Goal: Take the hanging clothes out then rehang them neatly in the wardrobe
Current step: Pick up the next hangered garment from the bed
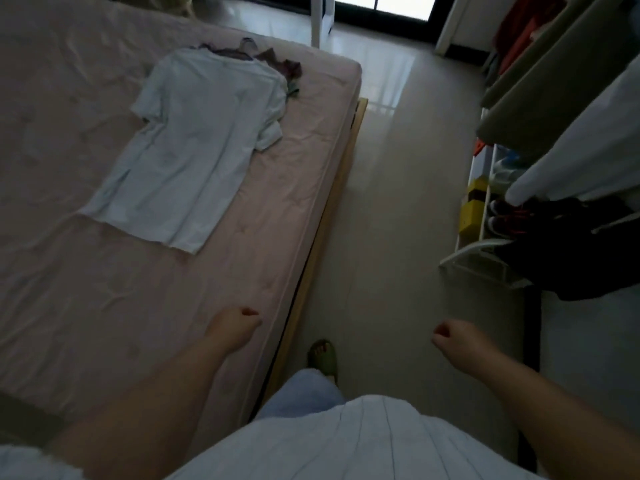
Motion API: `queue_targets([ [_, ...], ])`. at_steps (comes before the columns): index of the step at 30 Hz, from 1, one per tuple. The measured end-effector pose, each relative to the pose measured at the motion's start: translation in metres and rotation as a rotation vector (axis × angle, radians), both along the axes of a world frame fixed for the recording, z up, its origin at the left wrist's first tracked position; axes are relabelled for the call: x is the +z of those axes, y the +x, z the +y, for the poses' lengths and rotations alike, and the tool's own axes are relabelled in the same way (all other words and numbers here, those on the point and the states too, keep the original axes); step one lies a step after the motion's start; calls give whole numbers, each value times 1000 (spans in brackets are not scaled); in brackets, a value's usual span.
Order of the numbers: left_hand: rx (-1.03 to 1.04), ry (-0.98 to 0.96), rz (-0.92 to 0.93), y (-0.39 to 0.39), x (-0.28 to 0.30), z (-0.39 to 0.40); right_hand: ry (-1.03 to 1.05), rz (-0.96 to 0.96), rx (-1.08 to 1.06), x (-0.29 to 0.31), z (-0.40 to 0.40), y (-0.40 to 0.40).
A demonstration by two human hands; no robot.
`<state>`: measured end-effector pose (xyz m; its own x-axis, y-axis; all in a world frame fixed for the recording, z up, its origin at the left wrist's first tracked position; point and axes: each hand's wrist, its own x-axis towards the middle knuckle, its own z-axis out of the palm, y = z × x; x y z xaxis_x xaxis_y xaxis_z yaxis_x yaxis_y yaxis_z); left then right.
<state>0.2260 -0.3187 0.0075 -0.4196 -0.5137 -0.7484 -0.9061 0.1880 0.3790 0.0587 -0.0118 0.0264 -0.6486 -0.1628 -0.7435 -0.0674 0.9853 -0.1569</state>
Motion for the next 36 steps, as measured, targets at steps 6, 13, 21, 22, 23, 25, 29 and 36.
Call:
queue_targets([
  [6, 123, 9, -10, -68, 12, -25, -63, 32, 33, -7, -48, -107],
  [13, 495, 31, -81, -124, 9, -14, -85, -23, 249, -21, -112, -262],
  [21, 713, -6, -34, -212, 20, -35, -54, -20, 572, -18, -219, -373],
  [22, 743, -14, -41, -218, 19, -45, -50, -14, 612, -19, -235, -381],
  [23, 766, -10, -55, -223, 18, -54, -39, -5, 653, -19, -251, -390],
  [25, 792, 5, -94, -232, 9, -74, -8, 17, 717, -22, -285, -408],
  [29, 833, 1, -148, -255, -2, -129, -18, 40, 770, -21, -362, -447],
  [36, 808, -63, -131, -307, 3, -238, -58, 8, 829, -23, -482, -503],
])
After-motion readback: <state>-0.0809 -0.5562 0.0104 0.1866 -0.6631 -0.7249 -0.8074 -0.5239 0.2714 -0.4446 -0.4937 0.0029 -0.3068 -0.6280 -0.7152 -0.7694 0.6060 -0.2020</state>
